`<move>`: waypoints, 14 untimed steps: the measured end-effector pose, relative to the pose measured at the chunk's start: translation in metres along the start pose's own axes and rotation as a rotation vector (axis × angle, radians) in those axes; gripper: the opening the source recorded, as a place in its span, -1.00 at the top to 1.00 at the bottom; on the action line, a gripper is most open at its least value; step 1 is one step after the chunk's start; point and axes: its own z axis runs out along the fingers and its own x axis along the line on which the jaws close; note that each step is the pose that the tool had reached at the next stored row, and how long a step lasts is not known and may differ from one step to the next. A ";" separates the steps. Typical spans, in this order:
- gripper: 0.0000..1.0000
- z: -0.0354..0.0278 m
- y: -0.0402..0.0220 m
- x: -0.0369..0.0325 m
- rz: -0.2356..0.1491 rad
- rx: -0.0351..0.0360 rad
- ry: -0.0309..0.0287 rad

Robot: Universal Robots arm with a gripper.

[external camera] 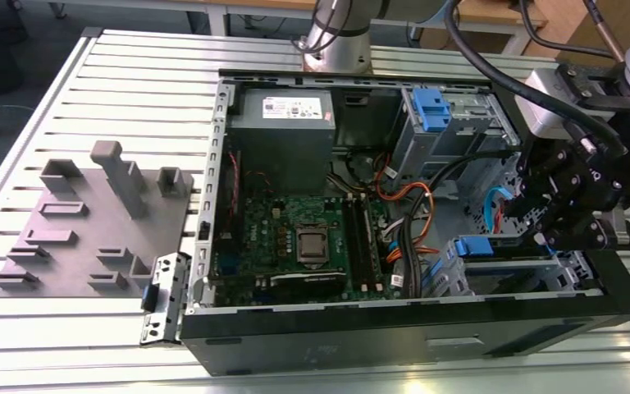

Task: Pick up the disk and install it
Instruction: 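Insert the disk into the insertion slot, then insert the first disk wire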

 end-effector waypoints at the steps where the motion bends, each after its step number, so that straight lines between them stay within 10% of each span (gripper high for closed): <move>1: 0.15 0.0000 0.0000 0.0000 0.000 0.0000 0.0000; 14: 0.15 0.0032 0.0000 0.0001 0.000 0.0000 -0.0001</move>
